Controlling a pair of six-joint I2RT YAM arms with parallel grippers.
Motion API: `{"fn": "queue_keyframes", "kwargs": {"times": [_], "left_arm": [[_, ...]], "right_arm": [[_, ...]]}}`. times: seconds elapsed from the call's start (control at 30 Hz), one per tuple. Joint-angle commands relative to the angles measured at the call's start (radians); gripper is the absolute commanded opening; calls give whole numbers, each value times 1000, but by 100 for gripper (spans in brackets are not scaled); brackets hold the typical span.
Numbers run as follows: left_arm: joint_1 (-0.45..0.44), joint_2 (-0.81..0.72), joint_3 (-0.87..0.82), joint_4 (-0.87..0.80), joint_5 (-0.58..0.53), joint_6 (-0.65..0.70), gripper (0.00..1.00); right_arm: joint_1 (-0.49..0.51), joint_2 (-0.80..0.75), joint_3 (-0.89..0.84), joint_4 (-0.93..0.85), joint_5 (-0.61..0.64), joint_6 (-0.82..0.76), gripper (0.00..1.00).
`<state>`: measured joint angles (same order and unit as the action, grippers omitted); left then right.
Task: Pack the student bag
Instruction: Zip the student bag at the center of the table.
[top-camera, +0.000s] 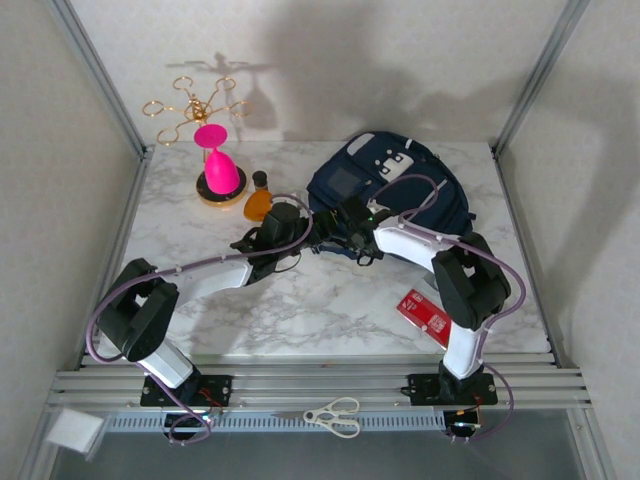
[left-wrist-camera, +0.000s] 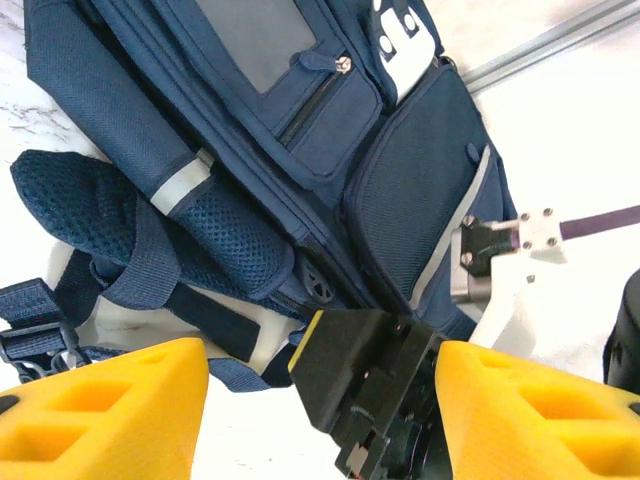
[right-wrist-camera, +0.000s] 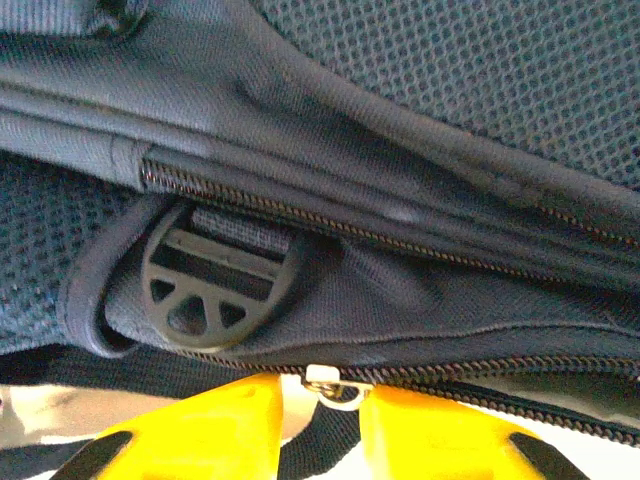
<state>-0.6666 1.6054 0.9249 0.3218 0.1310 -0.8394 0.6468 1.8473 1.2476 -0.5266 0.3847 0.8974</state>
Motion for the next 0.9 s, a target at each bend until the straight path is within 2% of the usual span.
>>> {"fn": "queue_keyframes", "kwargs": {"times": [0.0,0.2,0.3,0.6,0.87], "left_arm": [[2,-22,-21,46,-13,-3,62],[12,-25,-35,62,-6,-2,63],[13,-20,-38,80,11,-8,63],[13,4,-50,132,45,-32,63],[13,18,-54,145,50,-41,64]], "right_arm": [[7,36,41,-64,62,69,28],[7,98,76,-88,106,163,37],[7,90,74,-109,129,175,29],[4,-30,-9,-130,100,128,19],[-16,-1,-12,-14,46,-28,11]]}}
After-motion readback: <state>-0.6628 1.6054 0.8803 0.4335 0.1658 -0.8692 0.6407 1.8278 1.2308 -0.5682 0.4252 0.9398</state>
